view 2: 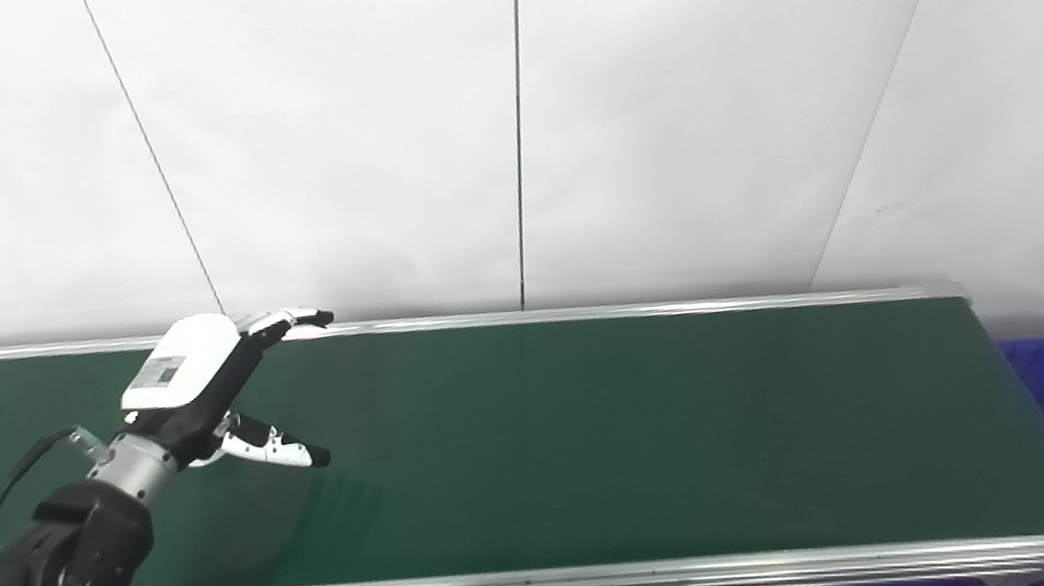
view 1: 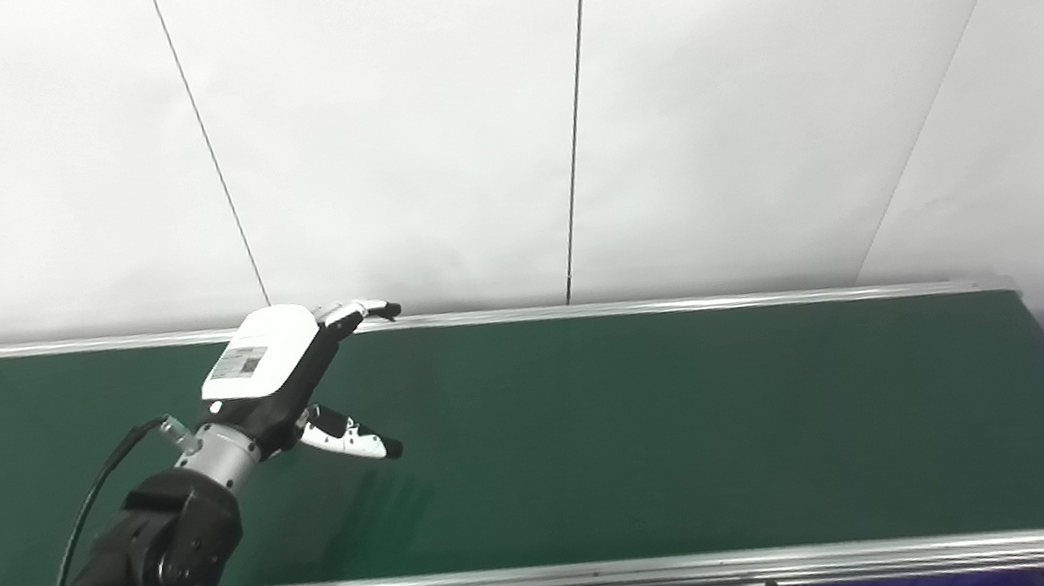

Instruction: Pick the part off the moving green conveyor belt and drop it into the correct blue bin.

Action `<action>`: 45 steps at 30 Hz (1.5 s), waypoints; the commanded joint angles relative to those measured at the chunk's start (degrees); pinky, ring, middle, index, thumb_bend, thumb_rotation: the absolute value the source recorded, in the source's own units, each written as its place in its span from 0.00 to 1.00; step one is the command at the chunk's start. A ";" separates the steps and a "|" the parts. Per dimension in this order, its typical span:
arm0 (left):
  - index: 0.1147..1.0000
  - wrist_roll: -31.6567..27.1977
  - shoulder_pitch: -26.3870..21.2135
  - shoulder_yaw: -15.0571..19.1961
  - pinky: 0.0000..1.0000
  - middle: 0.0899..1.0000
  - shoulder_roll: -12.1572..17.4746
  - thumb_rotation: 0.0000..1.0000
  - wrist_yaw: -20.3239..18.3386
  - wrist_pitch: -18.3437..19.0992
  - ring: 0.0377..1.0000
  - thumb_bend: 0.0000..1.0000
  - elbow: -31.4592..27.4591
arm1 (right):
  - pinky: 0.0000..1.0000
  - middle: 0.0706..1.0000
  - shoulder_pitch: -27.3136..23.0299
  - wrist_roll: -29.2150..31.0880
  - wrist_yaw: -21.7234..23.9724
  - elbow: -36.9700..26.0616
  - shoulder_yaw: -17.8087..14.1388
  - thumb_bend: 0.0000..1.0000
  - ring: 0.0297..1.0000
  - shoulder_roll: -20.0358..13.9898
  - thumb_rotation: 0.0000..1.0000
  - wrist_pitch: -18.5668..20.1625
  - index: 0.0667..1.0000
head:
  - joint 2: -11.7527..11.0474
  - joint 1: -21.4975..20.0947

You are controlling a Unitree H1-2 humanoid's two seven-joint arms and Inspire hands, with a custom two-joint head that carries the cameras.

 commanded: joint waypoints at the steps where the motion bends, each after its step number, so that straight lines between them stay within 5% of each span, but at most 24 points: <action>1: 0.77 1.07 -3.42 -0.37 0.82 0.82 1.41 0.20 2.28 0.13 0.83 1.00 0.95 | 0.89 0.98 0.45 -0.33 0.29 -1.99 -0.16 0.81 0.93 0.53 1.00 -3.24 1.00 | 0.19 0.05; 20: 0.77 7.16 -11.98 -9.48 0.84 0.81 3.31 0.24 4.56 2.80 0.84 1.00 20.87 | 0.89 0.98 1.78 0.92 1.58 -3.73 0.02 0.82 0.93 1.13 1.00 -3.08 1.00 | 1.43 0.16; 25: 0.74 8.22 -13.15 -12.02 0.74 0.78 2.90 0.15 9.55 3.07 0.77 1.00 25.96 | 0.88 0.98 1.81 1.27 1.81 -3.76 0.02 0.81 0.92 1.28 1.00 -3.02 1.00 | 1.52 0.15; 29: 0.67 7.10 -14.09 -13.62 0.66 0.72 2.40 0.12 9.71 2.90 0.71 0.95 28.65 | 0.87 0.97 1.76 1.00 1.75 -3.76 -0.12 0.81 0.92 1.42 1.00 -3.00 1.00 | 1.63 0.21; 32: 0.56 5.32 -14.68 -14.55 0.54 0.60 1.90 0.09 7.87 2.01 0.57 0.84 30.80 | 0.87 0.97 1.80 1.24 1.79 -3.87 -0.18 0.81 0.92 1.57 1.00 -2.95 1.00 | 1.63 0.21; 33: 0.49 4.62 -14.76 -14.82 0.43 0.46 1.68 0.04 7.35 2.05 0.44 0.65 31.35 | 0.86 0.97 1.84 1.21 1.76 -3.97 -0.19 0.81 0.91 1.63 1.00 -2.88 1.00 | 1.63 0.21; 34: 0.45 3.94 -14.74 -15.24 0.32 0.42 1.52 0.01 6.75 1.66 0.34 0.56 31.98 | 0.86 0.97 1.92 1.30 1.85 -4.10 -0.11 0.81 0.92 1.68 1.00 -2.86 1.00 | 1.99 -0.03; 40: 0.43 1.99 -14.73 -18.16 0.23 0.40 1.40 0.00 3.81 0.44 0.28 0.52 32.31 | 0.85 0.96 2.22 1.12 1.97 -4.60 -0.02 0.81 0.90 1.74 1.00 -2.78 0.99 | 2.45 0.19; 45: 0.42 2.14 -15.40 -19.85 0.21 0.42 1.41 0.00 -2.13 3.47 0.26 0.52 28.43 | 0.85 0.96 2.20 1.14 2.21 -4.68 0.00 0.82 0.90 1.69 1.00 -2.60 1.00 | 2.69 0.31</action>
